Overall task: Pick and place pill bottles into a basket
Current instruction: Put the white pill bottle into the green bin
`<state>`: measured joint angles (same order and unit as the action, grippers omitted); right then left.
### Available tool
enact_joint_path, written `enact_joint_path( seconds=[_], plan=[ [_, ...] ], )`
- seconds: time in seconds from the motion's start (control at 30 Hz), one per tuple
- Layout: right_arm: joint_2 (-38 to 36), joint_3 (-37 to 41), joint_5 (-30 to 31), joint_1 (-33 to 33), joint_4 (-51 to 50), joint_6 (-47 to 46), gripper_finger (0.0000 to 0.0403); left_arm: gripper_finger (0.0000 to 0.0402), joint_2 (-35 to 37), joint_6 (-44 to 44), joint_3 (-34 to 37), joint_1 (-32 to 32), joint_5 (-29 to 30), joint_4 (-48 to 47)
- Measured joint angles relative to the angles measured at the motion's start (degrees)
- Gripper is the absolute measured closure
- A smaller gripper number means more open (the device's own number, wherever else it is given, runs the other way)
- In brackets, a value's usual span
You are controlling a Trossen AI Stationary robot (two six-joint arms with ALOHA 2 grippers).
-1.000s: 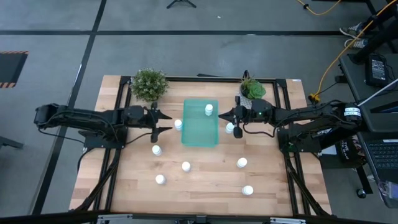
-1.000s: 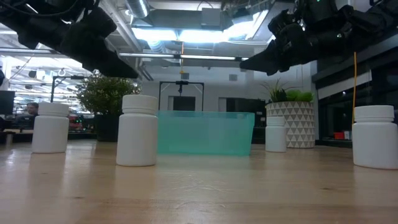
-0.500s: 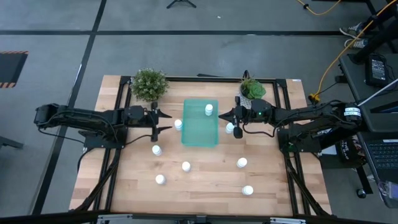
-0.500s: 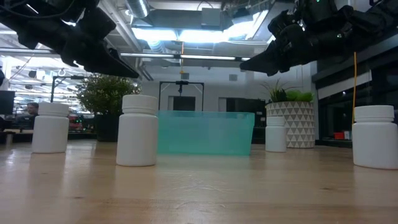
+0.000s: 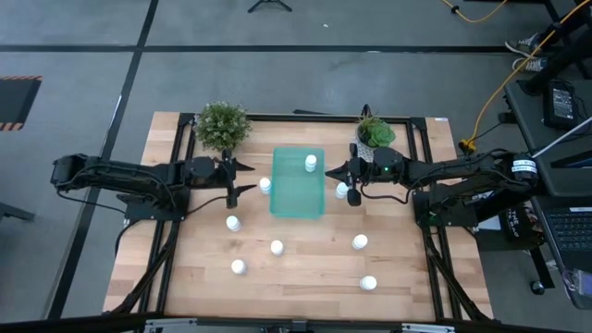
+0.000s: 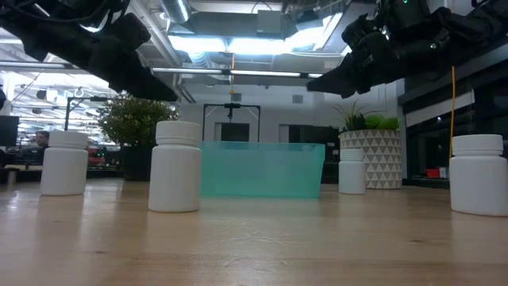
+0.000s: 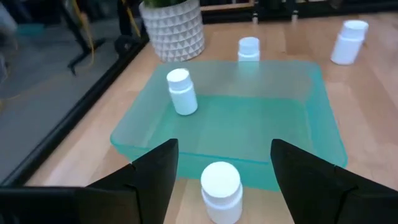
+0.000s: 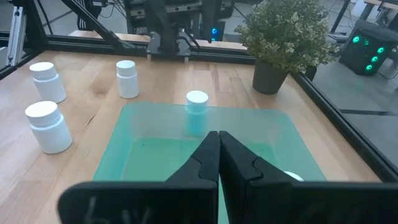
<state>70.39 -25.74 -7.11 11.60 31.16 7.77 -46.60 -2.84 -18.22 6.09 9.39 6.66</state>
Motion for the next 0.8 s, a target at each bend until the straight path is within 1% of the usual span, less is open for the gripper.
enact_joint_path(
  seconds=[0.1, 0.2, 0.37, 0.53, 0.67, 0.73, 0.8],
  plan=[
    [0.00, 0.00, 0.00, 0.00, 0.04, 0.00, 0.0397, 0.0154, -0.77, -1.71, -1.93, -0.50, -0.31, -3.10],
    [0.00, 0.00, 0.00, 0.00, 0.25, 0.00, 0.0397, 0.0155, -3.14, -3.08, -4.12, -0.90, -0.44, -5.05],
    [0.00, 0.02, 0.00, 0.02, 0.39, -0.02, 0.0397, 0.0155, -9.73, -2.40, -5.75, -0.85, -0.46, -6.59],
    [0.00, 0.02, 0.00, 0.02, 0.37, -0.02, 0.0397, 0.0155, -16.10, -2.40, -5.75, -0.69, -0.48, -3.91],
    [0.00, 0.02, 0.00, 0.02, 0.33, -0.02, 0.0397, 0.0155, -19.01, -2.34, -5.75, 0.21, -1.70, -0.85],
    [0.00, 0.02, 0.00, 0.02, 0.29, -0.02, 0.0397, 0.0155, -20.16, -2.19, -5.75, 0.97, -3.11, -0.66],
    [0.00, 0.02, 0.00, 0.02, 0.19, -0.02, 0.0397, 0.0155, -21.42, -1.33, -5.75, 1.62, -3.23, -0.45]
  ],
)
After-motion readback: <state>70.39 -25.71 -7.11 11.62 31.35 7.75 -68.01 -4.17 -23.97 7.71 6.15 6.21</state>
